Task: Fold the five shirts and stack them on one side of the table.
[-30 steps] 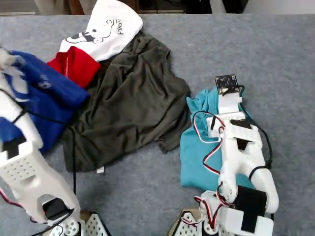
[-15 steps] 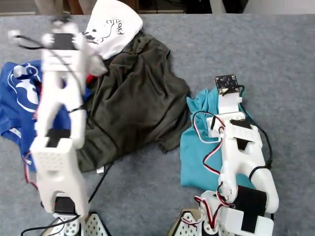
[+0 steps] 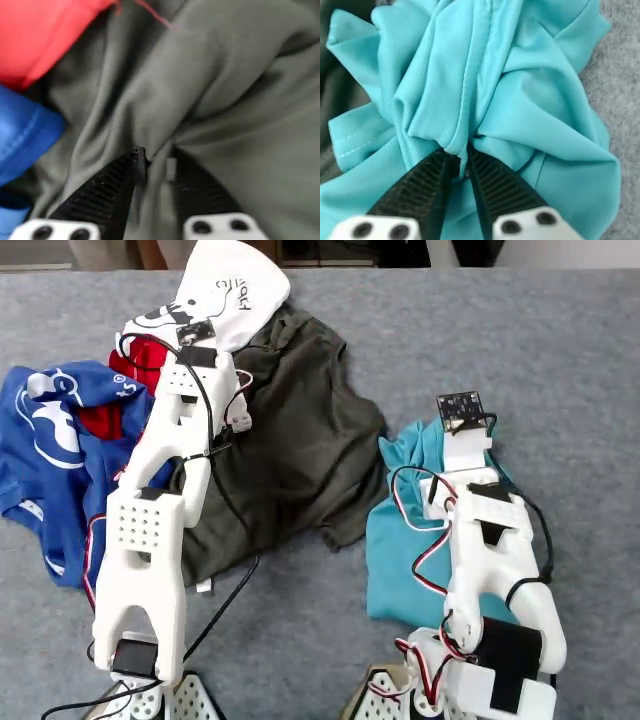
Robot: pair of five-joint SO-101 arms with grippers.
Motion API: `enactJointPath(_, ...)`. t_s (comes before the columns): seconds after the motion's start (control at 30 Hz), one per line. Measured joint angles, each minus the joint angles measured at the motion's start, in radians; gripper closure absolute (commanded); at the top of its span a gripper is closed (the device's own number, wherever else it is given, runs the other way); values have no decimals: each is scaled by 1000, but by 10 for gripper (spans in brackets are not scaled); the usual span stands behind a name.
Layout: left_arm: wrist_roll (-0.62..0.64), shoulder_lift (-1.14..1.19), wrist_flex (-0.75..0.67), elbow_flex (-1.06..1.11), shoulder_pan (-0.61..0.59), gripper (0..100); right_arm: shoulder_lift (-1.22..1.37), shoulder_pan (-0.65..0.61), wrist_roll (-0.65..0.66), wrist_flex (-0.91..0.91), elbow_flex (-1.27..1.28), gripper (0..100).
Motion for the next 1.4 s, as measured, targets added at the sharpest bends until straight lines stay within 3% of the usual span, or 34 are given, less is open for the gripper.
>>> enactJointPath(0.13, -92, 8, 83, -68, 0, 981, 0, 0, 0, 0, 0, 997)
enactJointPath(0.33, -104, 9, 272, -351, -29, 981, 0, 0, 0, 0, 0, 997)
enactJointPath(0.63, -48, -137, 299, -721, -201, 981, 0, 2, 0, 0, 0, 997)
enactJointPath(1.07, -25, -341, 299, -867, -603, 981, 0, 2, 0, 0, 0, 997)
enactJointPath(1.4, -25, -276, 299, -868, -713, 979, 0, 2, 0, 0, 0, 997)
